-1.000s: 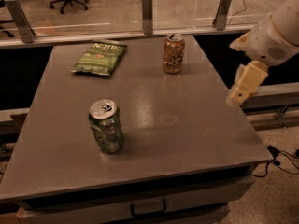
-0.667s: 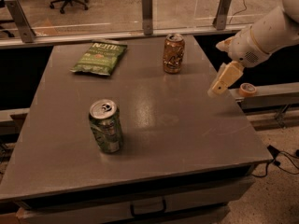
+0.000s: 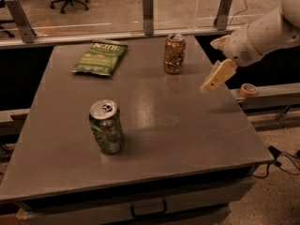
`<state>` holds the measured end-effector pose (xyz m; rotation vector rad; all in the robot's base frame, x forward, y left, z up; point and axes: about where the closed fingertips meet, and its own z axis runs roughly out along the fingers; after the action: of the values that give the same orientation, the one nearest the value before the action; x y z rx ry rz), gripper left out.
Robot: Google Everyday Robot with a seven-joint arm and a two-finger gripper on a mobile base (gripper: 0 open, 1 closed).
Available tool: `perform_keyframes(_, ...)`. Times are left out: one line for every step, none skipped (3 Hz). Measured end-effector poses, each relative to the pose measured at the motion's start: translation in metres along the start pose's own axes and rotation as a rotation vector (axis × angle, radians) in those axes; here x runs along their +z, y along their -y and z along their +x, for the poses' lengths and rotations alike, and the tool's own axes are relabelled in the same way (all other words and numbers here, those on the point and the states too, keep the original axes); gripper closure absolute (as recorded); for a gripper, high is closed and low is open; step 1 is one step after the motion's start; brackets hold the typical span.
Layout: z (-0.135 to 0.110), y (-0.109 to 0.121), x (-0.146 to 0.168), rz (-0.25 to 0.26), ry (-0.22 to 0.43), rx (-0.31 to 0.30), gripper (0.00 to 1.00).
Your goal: Pick orange can
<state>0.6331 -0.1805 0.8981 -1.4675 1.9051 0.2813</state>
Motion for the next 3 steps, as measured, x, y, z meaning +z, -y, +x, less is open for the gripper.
perform_keyframes(-0.039, 0.025, 0.029, 0.006, 0.172, 0.009, 0.0)
perform_keyframes(-0.068, 0.045, 0.054, 0.013, 0.306, 0.051, 0.0)
perform_keyframes(-0.078, 0.065, 0.077, 0.052, 0.372, 0.105, 0.0)
